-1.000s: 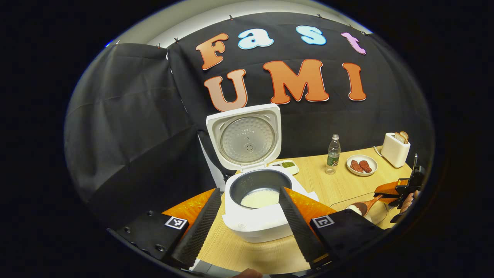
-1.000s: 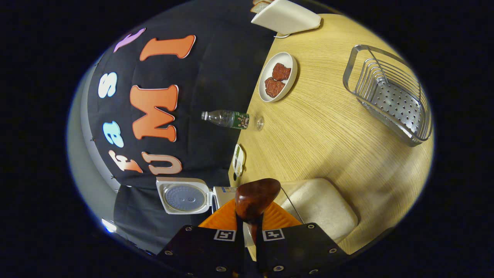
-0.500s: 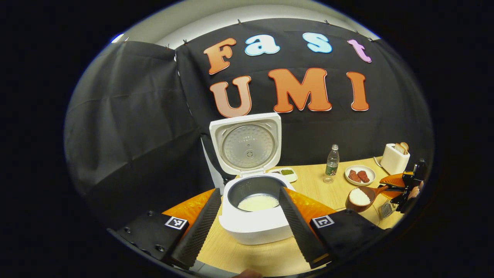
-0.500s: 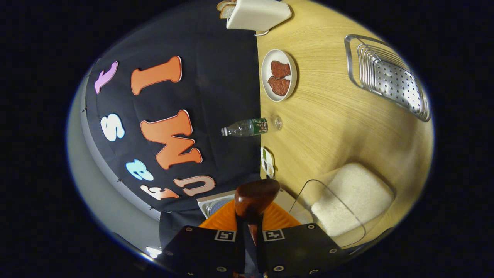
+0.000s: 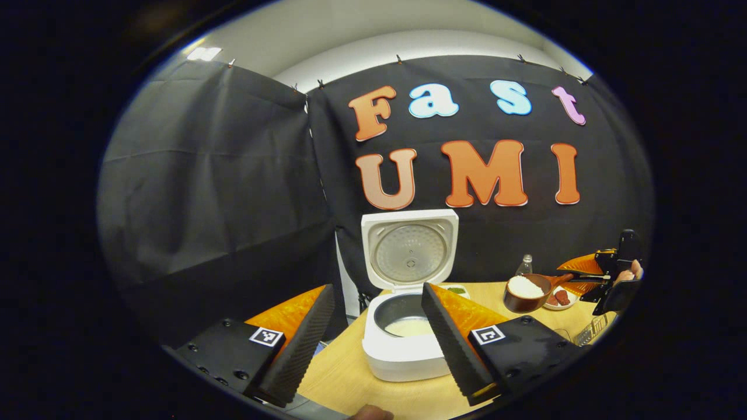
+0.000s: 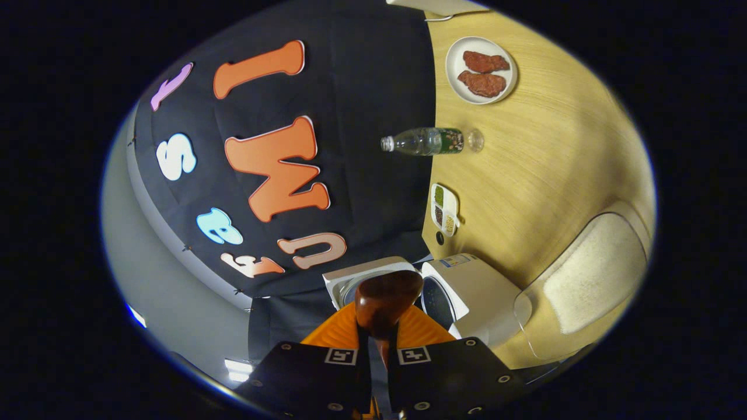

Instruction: Close the left gripper, press the button to open the rice cooker; take a wooden spoon from the chopstick holder with the right hand, scoop a spoonful of rice and pour it into the rice cooker, then put the wooden spoon back into the chopstick holder.

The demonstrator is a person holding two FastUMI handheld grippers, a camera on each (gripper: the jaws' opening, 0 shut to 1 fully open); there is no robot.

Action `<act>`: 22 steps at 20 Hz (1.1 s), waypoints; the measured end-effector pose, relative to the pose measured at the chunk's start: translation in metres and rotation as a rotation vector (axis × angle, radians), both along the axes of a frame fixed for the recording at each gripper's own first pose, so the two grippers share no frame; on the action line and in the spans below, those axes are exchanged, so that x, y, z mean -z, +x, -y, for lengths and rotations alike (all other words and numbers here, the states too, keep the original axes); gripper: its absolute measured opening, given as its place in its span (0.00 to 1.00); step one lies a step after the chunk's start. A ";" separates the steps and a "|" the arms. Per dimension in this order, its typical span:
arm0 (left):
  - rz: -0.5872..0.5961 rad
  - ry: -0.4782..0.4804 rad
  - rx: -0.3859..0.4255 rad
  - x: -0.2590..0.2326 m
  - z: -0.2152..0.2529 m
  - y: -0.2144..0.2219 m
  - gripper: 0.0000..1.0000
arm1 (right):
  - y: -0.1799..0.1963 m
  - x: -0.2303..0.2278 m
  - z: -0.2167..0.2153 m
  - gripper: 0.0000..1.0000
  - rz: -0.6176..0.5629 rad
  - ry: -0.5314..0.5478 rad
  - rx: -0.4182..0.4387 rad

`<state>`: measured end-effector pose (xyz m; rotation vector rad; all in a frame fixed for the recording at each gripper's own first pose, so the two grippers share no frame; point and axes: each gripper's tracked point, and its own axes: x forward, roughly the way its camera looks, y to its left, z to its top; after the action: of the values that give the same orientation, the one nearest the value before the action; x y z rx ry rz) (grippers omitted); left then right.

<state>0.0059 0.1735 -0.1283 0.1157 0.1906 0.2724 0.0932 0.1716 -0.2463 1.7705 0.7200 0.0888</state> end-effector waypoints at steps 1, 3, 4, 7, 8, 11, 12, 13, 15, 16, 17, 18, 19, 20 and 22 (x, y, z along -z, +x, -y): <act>0.018 -0.007 -0.010 -0.006 -0.005 -0.004 0.99 | 0.008 -0.005 -0.010 0.11 0.012 -0.006 -0.018; 0.042 -0.005 -0.038 -0.011 -0.019 -0.011 0.97 | 0.024 -0.011 -0.032 0.11 0.029 -0.017 -0.049; 0.044 0.000 -0.053 -0.012 -0.028 -0.014 1.00 | 0.030 -0.015 -0.041 0.11 0.031 -0.018 -0.059; 0.050 0.003 -0.094 -0.010 -0.051 -0.026 0.97 | 0.049 -0.018 -0.068 0.11 0.040 -0.034 -0.097; 0.048 -0.003 -0.104 -0.007 -0.058 -0.029 1.00 | 0.057 -0.018 -0.080 0.11 0.040 -0.041 -0.109; 0.019 0.004 -0.162 0.004 -0.080 -0.037 0.98 | 0.079 -0.008 -0.108 0.11 0.045 -0.124 -0.144; 0.009 0.005 -0.169 0.009 -0.085 -0.042 1.00 | 0.083 -0.006 -0.117 0.11 0.051 -0.160 -0.158; 0.002 0.010 -0.176 0.011 -0.089 -0.044 1.00 | 0.089 0.000 -0.124 0.11 0.050 -0.201 -0.174; -0.018 0.012 -0.196 0.018 -0.100 -0.048 1.00 | 0.103 0.007 -0.134 0.11 0.074 -0.300 -0.197; -0.025 0.004 -0.206 0.023 -0.105 -0.051 1.00 | 0.112 0.009 -0.139 0.11 0.090 -0.355 -0.207; -0.033 -0.006 -0.217 0.027 -0.108 -0.053 1.00 | 0.120 0.011 -0.142 0.11 0.105 -0.414 -0.212; -0.042 -0.015 -0.225 0.030 -0.111 -0.054 1.00 | 0.126 0.010 -0.145 0.11 0.128 -0.476 -0.223; -0.049 -0.018 -0.232 0.031 -0.114 -0.055 1.00 | 0.132 0.011 -0.146 0.11 0.151 -0.538 -0.231; -0.054 -0.017 -0.238 0.032 -0.113 -0.058 1.00 | 0.136 0.009 -0.149 0.11 0.176 -0.596 -0.243; -0.059 -0.009 -0.251 0.034 -0.119 -0.057 1.00 | 0.142 0.009 -0.150 0.11 0.210 -0.702 -0.264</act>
<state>-0.0516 0.2925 -0.1621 0.0909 0.2651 0.5186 0.2351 0.3213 -0.2558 0.9781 0.7151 0.1736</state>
